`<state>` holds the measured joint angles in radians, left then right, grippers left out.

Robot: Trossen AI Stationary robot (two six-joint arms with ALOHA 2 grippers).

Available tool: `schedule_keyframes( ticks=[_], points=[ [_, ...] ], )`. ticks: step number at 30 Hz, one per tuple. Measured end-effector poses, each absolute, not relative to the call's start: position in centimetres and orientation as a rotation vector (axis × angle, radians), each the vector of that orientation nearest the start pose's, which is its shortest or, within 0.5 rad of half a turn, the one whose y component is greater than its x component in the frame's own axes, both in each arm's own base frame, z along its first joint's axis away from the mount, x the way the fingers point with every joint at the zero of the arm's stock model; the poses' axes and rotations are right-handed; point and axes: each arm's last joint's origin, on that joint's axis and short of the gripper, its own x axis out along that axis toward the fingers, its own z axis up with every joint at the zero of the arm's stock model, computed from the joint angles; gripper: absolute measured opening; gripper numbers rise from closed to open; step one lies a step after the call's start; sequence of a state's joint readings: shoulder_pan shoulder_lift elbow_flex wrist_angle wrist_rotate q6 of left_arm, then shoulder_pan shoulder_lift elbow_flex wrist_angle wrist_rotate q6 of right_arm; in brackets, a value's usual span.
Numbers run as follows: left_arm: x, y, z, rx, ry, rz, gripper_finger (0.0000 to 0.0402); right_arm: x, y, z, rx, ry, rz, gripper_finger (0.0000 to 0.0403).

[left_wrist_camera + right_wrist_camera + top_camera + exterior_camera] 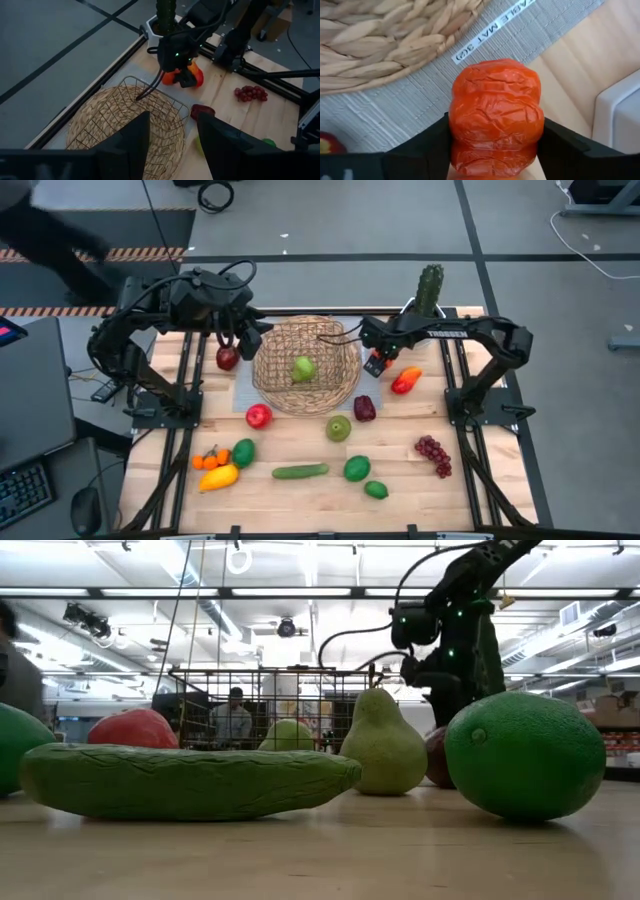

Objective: Build produce basket
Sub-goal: Put the pumpkin into the gold wire basket

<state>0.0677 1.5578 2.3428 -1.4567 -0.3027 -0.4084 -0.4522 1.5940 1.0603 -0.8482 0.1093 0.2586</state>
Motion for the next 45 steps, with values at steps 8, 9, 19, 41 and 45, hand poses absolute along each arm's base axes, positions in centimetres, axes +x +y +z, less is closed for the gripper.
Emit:
schedule_keyframes(
  ticks=[8,9,19,41,45],
  points=[
    [22.1,2.4,52.4,-0.3,0.58,0.512,0.0172,24.7,-12.3,21.7,0.472,1.27,-0.64,0.024],
    [22.1,2.4,52.4,-0.3,0.58,0.512,0.0172,24.4,-12.1,22.1,0.485,1.268,-0.64,0.024],
    [22.1,2.5,52.4,-0.296,0.576,0.523,0.0172,21.6,-9.7,27.1,0.608,1.053,-0.66,0.0246],
    [22.1,2.5,52.4,-0.293,0.574,0.525,0.0172,24.0,-5.2,35.3,0.602,0.287,-0.265,0.0246],
    [22.1,2.5,52.4,-0.292,0.574,0.525,0.0172,25.7,-4.8,34.7,0.606,0.276,-0.234,0.0246]
  ],
)
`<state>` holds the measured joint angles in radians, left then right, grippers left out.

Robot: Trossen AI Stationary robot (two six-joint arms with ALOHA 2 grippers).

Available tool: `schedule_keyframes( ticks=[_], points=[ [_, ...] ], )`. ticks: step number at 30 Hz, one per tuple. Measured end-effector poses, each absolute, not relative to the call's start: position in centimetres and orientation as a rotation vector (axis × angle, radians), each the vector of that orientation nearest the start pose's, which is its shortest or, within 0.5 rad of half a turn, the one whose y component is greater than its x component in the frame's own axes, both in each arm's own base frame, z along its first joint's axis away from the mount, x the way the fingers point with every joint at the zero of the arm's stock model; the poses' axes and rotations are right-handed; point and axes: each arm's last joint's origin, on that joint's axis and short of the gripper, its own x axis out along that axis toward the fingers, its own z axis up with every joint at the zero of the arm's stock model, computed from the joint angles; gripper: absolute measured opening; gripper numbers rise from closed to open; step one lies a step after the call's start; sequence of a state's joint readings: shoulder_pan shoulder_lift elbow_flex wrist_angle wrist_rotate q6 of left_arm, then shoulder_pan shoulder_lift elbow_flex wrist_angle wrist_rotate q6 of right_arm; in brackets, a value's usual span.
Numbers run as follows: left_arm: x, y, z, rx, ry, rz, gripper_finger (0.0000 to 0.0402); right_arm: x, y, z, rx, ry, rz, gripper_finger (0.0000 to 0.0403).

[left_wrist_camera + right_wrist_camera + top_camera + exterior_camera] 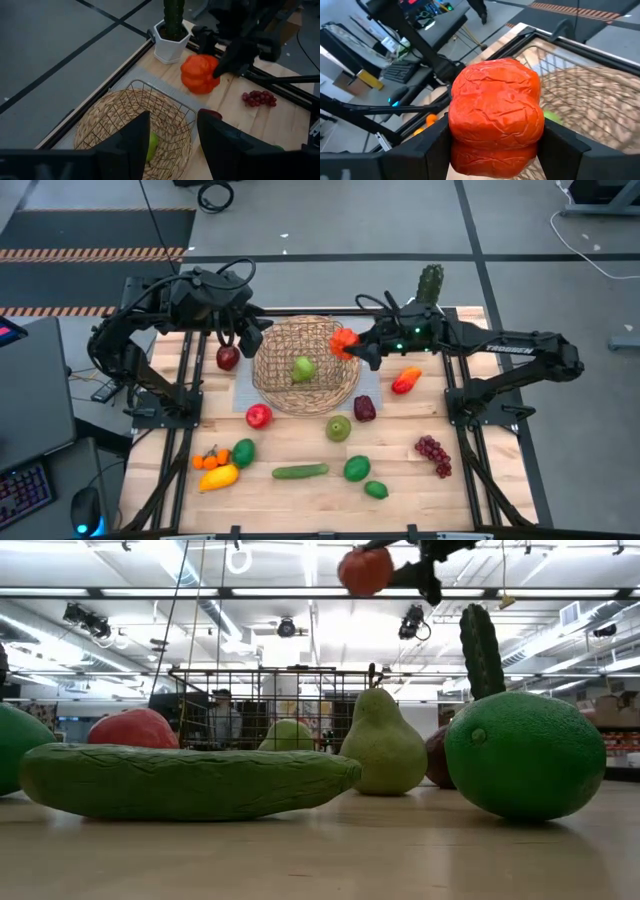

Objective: Build produce basket
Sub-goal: Put the pumpkin into the gold wire basket

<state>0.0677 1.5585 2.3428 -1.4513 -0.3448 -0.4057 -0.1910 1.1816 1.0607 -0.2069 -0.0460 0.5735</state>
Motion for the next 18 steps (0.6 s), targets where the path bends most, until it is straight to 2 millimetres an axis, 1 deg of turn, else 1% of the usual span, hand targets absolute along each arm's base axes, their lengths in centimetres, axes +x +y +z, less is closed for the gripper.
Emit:
schedule_keyframes(
  ticks=[6,10,18],
  points=[
    [22.1,2.5,52.4,-0.293,0.572,0.525,0.0172,28.1,-4.5,33.2,0.612,0.286,-0.212,0.0247],
    [22.1,2.5,52.4,-0.293,0.572,0.525,0.0172,29.3,-4.7,32.0,0.613,0.319,-0.227,0.0247],
    [22.1,2.5,52.4,-0.294,0.572,0.525,0.0172,30.7,-5.4,30.4,0.624,0.347,-0.275,0.0248]
  ],
)
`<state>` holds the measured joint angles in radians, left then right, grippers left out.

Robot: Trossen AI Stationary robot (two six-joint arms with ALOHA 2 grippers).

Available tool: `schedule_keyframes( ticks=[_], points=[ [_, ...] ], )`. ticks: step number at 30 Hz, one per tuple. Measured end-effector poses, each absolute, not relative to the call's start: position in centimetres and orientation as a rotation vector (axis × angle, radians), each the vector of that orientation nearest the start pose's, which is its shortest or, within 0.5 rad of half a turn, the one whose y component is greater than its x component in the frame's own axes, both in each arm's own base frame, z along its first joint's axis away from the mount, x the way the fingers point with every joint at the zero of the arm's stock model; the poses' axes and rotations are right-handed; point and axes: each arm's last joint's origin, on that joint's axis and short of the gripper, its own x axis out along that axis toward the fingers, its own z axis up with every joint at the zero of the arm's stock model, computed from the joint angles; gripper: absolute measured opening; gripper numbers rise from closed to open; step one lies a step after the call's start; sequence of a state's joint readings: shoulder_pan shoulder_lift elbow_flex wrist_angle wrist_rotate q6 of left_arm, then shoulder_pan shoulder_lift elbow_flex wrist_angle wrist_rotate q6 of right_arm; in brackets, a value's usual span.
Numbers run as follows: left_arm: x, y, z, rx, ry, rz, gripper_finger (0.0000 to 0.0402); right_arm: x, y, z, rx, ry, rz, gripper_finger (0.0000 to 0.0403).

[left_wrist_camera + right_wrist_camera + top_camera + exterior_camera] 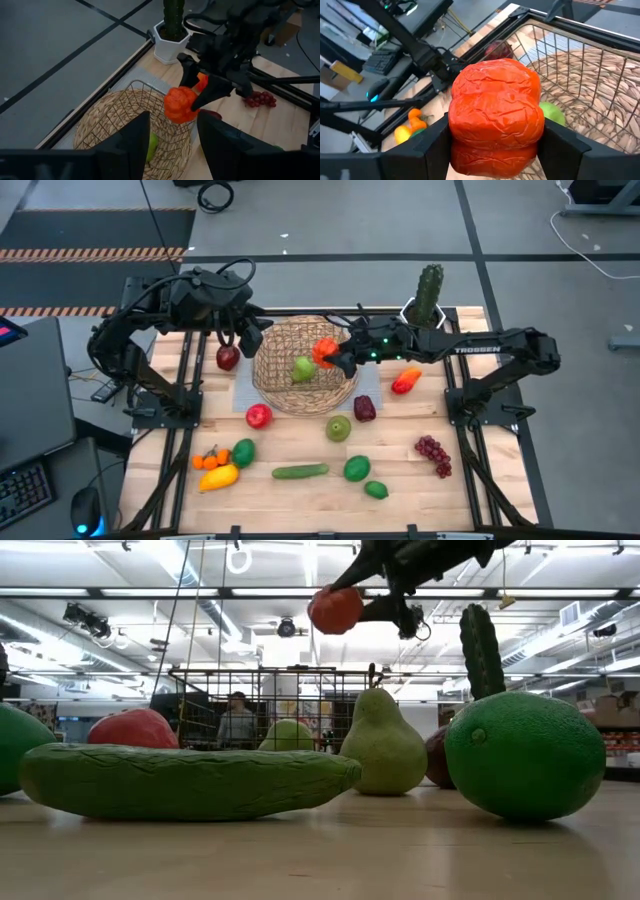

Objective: Build produce basket
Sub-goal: Put the pumpkin into the gold wire basket, then put the pear into the gold wire basket

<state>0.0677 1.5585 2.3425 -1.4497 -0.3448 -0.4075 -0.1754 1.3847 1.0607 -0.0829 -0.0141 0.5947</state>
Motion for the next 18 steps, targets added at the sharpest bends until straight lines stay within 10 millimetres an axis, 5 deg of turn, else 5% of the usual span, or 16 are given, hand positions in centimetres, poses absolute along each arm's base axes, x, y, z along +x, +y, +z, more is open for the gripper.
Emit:
schedule_keyframes(
  ticks=[18],
  points=[
    [22.1,2.49,52.37,-0.292,0.58,0.526,0.0172,30.83,-5.54,30.14,0.663,0.347,-0.282,0.039]
  ],
)
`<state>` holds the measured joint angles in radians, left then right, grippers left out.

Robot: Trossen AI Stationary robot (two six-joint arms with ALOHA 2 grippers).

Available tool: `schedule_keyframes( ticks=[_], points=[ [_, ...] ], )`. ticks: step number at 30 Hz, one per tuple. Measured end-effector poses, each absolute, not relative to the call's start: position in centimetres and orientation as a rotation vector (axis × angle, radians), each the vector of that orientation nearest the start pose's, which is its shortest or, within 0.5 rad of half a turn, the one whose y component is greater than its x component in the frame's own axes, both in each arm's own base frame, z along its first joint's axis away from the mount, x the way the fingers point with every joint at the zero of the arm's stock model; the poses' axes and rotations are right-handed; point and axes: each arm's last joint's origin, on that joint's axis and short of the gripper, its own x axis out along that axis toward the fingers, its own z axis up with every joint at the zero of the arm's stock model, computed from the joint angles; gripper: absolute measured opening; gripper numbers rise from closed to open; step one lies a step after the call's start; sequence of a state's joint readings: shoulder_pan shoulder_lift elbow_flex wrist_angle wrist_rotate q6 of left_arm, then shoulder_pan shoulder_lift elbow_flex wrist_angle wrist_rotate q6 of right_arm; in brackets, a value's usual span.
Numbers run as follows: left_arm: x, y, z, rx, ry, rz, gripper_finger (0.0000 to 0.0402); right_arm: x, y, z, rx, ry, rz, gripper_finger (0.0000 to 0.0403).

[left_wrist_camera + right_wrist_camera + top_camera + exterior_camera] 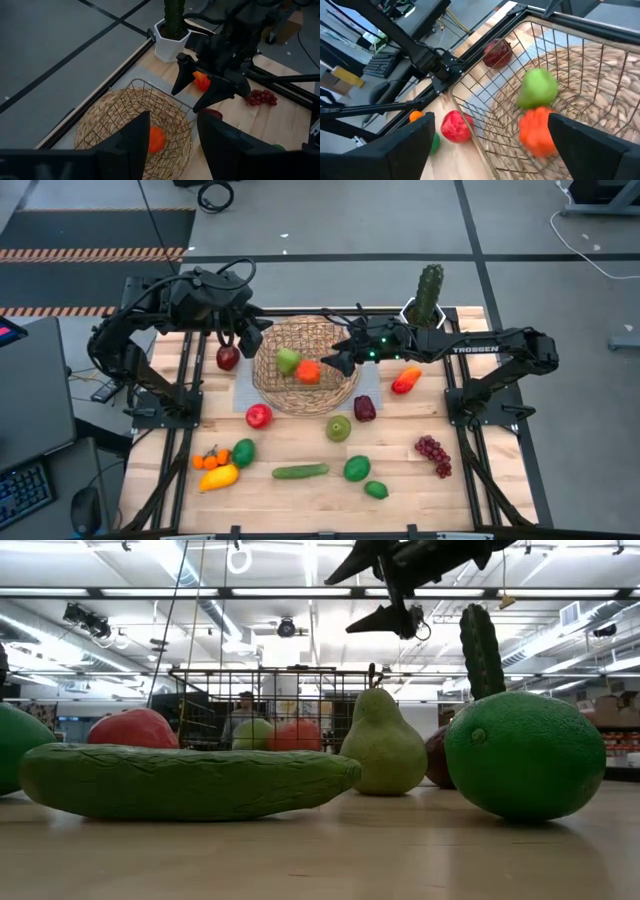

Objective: Build produce basket
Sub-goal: Put the pear into the gold wire basket

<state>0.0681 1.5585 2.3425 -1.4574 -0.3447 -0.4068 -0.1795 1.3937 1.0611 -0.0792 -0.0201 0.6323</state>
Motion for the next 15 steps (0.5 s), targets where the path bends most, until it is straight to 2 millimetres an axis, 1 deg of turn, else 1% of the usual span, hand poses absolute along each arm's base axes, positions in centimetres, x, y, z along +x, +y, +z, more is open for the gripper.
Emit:
schedule_keyframes(
  ticks=[2,6,8,12,15],
  points=[
    [22.1,2.5,52.4,-0.293,0.58,0.526,0.0172,30.8,-5.5,30.1,0.685,0.354,-0.259,0.0397],
    [22.1,2.5,52.4,-0.292,0.58,0.526,0.0172,30.5,-4.9,30.3,0.723,0.411,-0.148,0.0392],
    [22.1,2.5,52.4,-0.292,0.579,0.526,0.0172,30.0,-4.3,30.1,0.739,0.482,-0.106,0.039],
    [22.1,2.5,52.4,-0.292,0.579,0.526,0.0172,28.5,-2.9,29.7,0.736,0.636,-0.077,0.039],
    [22.1,2.5,52.4,-0.292,0.579,0.526,0.0172,27.7,-1.7,30.0,0.713,0.679,-0.046,0.0389]
  ],
)
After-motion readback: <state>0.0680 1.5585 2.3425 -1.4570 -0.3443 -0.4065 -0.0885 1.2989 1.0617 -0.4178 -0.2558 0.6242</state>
